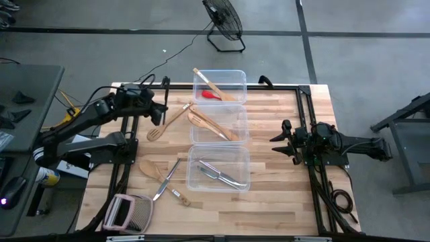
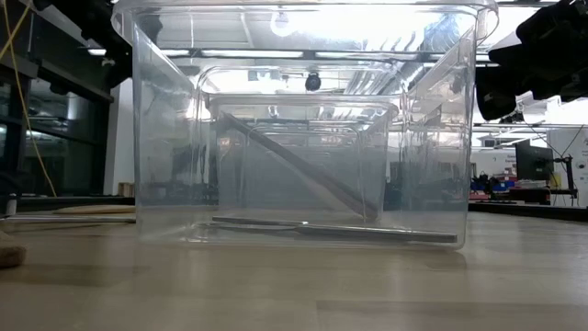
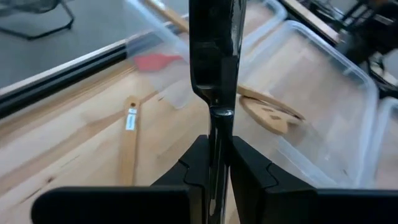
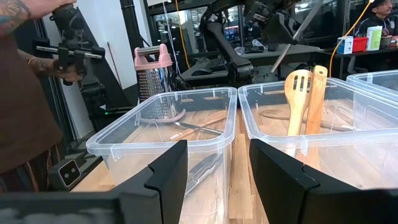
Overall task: Pick & Place Kitchen Items
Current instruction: Put the silver knife into the bottom transparent bin
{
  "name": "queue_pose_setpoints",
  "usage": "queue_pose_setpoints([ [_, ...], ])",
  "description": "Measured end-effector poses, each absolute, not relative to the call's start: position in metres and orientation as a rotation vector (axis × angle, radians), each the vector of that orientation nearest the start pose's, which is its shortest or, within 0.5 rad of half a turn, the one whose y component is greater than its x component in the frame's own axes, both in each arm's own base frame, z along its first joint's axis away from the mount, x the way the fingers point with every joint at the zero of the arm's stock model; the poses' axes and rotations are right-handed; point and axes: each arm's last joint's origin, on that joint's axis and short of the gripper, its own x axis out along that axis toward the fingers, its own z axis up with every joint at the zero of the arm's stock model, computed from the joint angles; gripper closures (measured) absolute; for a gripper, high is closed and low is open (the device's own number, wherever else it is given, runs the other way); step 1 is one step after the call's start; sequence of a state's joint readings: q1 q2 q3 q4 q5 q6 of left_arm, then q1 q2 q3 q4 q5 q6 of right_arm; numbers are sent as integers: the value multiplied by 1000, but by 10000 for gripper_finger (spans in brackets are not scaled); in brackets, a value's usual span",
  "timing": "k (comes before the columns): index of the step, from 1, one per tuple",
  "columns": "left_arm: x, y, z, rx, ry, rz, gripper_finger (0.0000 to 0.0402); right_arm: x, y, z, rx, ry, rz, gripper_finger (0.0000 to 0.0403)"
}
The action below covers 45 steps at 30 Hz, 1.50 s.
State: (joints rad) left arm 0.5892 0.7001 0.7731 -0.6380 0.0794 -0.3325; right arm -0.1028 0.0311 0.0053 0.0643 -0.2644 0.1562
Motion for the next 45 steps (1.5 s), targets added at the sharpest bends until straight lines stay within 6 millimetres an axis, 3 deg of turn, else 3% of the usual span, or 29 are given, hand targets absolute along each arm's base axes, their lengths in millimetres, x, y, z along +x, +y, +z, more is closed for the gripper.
queue_pose_setpoints([
  [13, 116, 65, 305, -447, 442, 269, 365, 98, -3, 169, 149, -25, 164, 237],
  [29, 119, 63, 310, -435, 390, 183, 365, 98, -3, 169, 149, -25, 164, 237],
  [45, 147, 34, 316, -395, 350, 83, 365, 98, -3, 169, 149, -25, 164, 237],
])
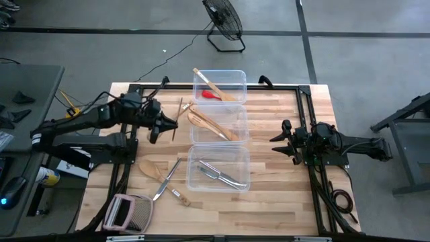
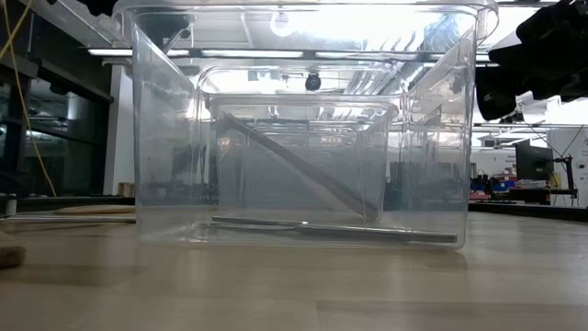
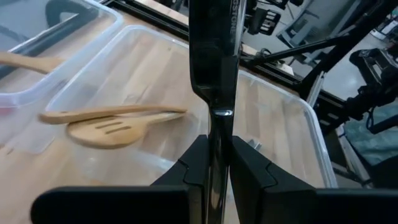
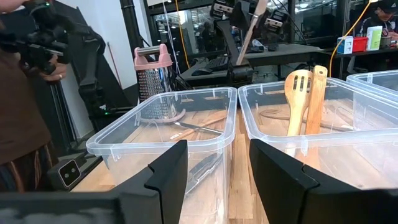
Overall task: Pick & Place Kitchen Items
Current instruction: Put the silver knife into the bottom transparent bin
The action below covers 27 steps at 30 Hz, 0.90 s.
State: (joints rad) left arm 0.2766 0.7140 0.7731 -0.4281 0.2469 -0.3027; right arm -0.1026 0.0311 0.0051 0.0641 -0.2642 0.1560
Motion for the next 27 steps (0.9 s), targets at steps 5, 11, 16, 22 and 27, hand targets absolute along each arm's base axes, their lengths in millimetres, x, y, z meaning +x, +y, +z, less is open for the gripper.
queue_pose_setpoints([
  [5, 156, 23, 316, -386, 343, 62, 365, 98, -3, 169, 149, -25, 164, 237],
  [11, 174, 10, 314, -386, 337, 53, 365, 98, -3, 169, 149, -25, 164, 237],
  [16, 195, -2, 315, -371, 366, 39, 365, 98, -3, 169, 149, -25, 164, 237],
  [22, 225, -17, 338, -317, 442, 17, 365, 98, -3, 169, 149, -25, 165, 237],
  [27, 256, -33, 340, -241, 546, -29, 365, 98, -3, 169, 149, -25, 164, 237],
])
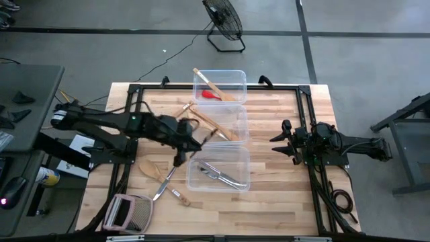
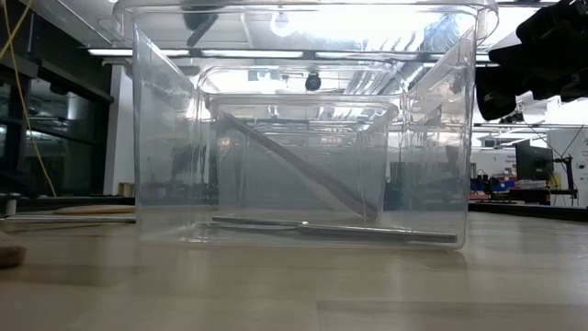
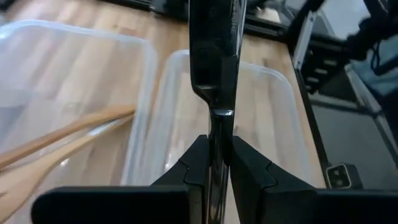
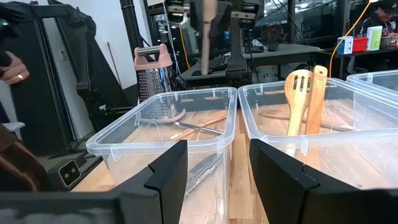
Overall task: Pick & Place Kitchen Items
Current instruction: Put the silver knife into the bottom transparent bin
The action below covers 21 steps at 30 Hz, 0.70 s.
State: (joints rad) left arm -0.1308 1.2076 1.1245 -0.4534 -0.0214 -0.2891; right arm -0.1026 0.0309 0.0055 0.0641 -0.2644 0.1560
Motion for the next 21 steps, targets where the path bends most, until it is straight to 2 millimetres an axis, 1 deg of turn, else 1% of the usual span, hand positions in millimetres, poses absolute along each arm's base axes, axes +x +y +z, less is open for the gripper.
queue_pose_setpoints([
  [5, 280, -47, 338, -180, 605, -75, 365, 98, -3, 169, 149, -25, 164, 237],
  [8, 290, -52, 338, -129, 643, -95, 365, 98, -3, 169, 149, -25, 164, 237],
  [14, 302, -61, 333, 12, 759, -116, 365, 98, -3, 169, 148, -27, 164, 237],
  [17, 309, -64, 325, 77, 813, -109, 365, 98, -3, 169, 149, -26, 164, 237],
  [21, 315, -65, 316, 102, 879, -111, 365, 98, -3, 169, 148, -27, 164, 237],
])
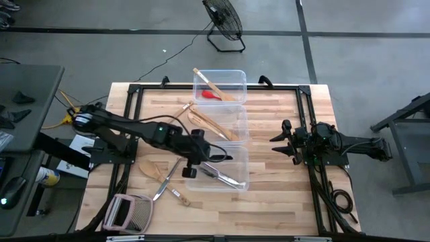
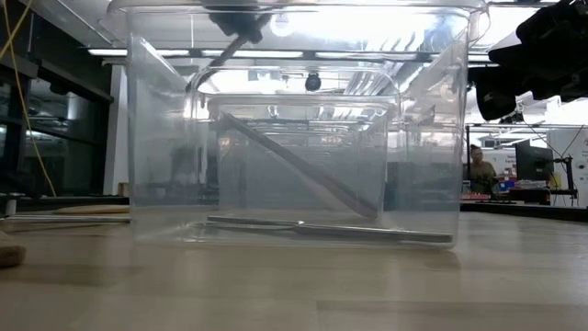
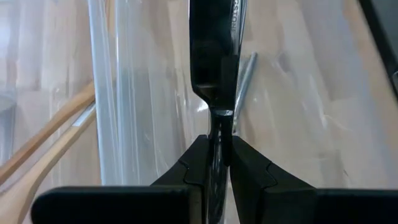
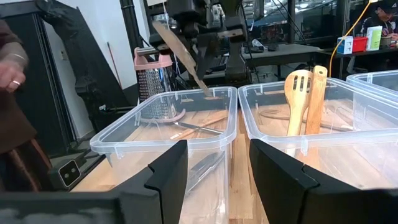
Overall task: Pick & Place Kitchen Items
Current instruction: Put the silver knife into the bottom transparent bin
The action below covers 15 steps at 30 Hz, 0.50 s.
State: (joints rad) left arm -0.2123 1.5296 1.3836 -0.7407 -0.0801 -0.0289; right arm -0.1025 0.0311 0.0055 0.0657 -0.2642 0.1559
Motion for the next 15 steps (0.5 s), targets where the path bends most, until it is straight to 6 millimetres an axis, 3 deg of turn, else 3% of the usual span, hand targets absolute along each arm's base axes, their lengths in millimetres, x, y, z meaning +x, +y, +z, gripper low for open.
queue_pose_setpoints([
  [7, 325, -67, 299, 168, 941, -135, 366, 98, -3, 169, 149, -27, 164, 237],
  [15, 334, -69, 281, 372, 995, -243, 366, 98, -3, 169, 148, -26, 165, 237],
])
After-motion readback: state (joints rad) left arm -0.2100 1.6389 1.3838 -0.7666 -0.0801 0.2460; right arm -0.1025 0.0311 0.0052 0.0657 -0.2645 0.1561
